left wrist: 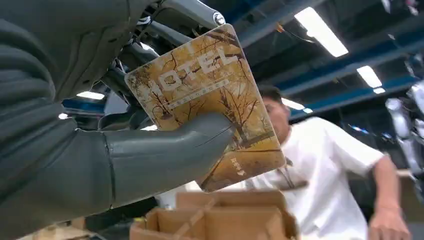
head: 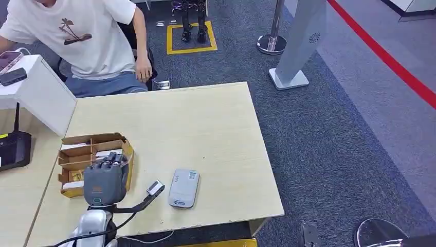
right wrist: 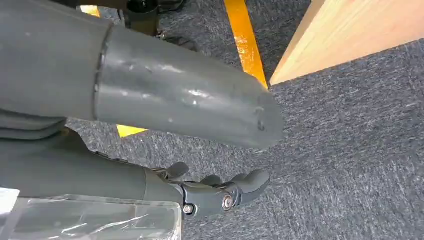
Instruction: Pass the card to the sensor for recognition and then transmit it.
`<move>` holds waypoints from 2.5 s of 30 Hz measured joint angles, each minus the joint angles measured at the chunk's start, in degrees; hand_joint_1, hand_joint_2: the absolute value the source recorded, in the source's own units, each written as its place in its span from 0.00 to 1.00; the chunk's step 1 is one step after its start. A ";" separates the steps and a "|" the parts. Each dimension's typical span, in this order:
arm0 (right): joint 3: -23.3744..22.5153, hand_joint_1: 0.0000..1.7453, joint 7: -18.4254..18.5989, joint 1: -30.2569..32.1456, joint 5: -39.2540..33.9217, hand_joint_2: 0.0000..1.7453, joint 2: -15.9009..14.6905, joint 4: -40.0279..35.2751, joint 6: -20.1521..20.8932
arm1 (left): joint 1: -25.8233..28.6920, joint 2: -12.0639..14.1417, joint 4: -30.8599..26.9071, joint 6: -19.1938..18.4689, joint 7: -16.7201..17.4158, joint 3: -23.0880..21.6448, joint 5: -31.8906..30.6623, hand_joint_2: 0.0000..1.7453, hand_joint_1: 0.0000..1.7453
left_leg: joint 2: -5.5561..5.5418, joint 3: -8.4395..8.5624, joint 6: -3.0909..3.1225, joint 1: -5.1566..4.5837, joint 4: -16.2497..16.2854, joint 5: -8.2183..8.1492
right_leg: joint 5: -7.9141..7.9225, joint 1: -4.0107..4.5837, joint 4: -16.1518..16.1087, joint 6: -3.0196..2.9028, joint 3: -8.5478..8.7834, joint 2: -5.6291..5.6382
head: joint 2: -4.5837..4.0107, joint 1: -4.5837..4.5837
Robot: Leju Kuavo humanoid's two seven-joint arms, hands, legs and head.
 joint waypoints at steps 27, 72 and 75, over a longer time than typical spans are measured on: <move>-0.02 0.00 -0.85 1.70 -0.22 0.00 -0.55 0.85 0.07 | 8.12 -2.43 -3.21 2.27 -23.26 39.21 0.09 1.00 1.00 | 0.01 -0.04 0.01 -0.01 0.00 0.00 | 0.00 -0.01 -0.02 -0.01 -0.03 0.01 | 0.00 0.00; 0.00 0.00 -1.09 0.34 -0.74 0.00 -0.55 0.83 0.44 | 0.68 -0.72 -2.22 -3.53 -25.45 30.16 5.34 1.00 0.00 | 0.05 -0.04 0.01 -0.02 0.01 -0.01 | 0.00 -0.02 -0.04 -0.01 -0.06 0.06 | 0.00 0.02; 0.00 0.00 -1.18 0.50 -1.16 0.00 -0.55 0.81 0.50 | 1.08 -1.73 -3.64 -7.15 -29.64 30.16 12.51 1.00 0.00 | 0.05 -0.04 0.01 -0.02 0.01 -0.01 | 0.00 -0.02 -0.04 -0.01 -0.06 0.06 | 0.00 0.00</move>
